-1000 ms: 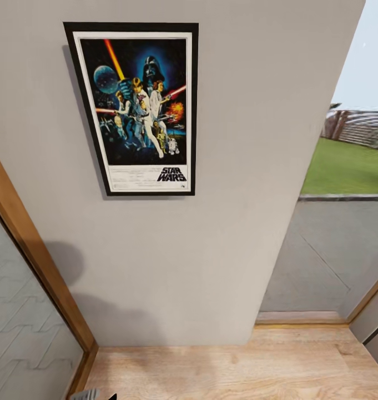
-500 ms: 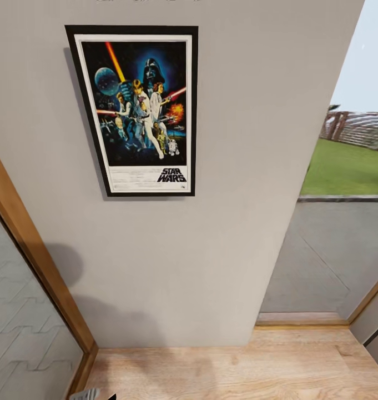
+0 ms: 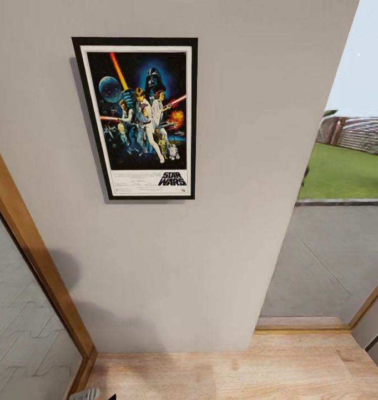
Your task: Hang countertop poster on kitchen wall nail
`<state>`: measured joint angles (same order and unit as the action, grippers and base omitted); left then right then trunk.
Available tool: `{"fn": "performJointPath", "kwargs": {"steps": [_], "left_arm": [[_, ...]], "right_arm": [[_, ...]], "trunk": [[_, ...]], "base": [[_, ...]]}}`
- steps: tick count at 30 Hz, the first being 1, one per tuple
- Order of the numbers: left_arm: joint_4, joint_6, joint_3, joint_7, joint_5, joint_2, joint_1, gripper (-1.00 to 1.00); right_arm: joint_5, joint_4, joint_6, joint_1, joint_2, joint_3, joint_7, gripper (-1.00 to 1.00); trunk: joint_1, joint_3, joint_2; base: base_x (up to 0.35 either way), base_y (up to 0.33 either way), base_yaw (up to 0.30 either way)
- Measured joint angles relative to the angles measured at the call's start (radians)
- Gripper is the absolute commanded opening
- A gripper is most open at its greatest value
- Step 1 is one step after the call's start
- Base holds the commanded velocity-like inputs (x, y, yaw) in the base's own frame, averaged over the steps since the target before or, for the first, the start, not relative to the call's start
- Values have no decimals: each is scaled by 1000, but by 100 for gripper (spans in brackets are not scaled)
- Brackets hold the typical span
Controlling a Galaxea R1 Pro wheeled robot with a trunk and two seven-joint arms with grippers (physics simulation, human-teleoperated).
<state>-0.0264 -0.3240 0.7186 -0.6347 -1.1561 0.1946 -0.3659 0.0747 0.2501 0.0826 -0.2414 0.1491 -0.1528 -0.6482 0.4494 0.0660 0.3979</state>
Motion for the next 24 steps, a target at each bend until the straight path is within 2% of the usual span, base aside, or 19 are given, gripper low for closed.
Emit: {"fn": "performJointPath", "kwargs": {"steps": [10,14,17,24], "left_arm": [[0,0,0,0,0,0,0,100],[0,0,0,0,-1,0,0,100],[0,0,0,0,-1,0,0,100],[0,0,0,0,-1,0,0,100]], "right_arm": [[1,-2,0,0,0,1,17,100],[-1,-87,0,0,0,0,22,100],[-2,-127,0,0,0,0,52,100],[-1,-256,0,0,-1,1,288,100]], "trunk": [[0,-14,0],[0,-14,0],[0,-15,0],[0,-15,0]], "base": [[0,0,6],[0,0,2],[0,0,0],[0,0,0]]}}
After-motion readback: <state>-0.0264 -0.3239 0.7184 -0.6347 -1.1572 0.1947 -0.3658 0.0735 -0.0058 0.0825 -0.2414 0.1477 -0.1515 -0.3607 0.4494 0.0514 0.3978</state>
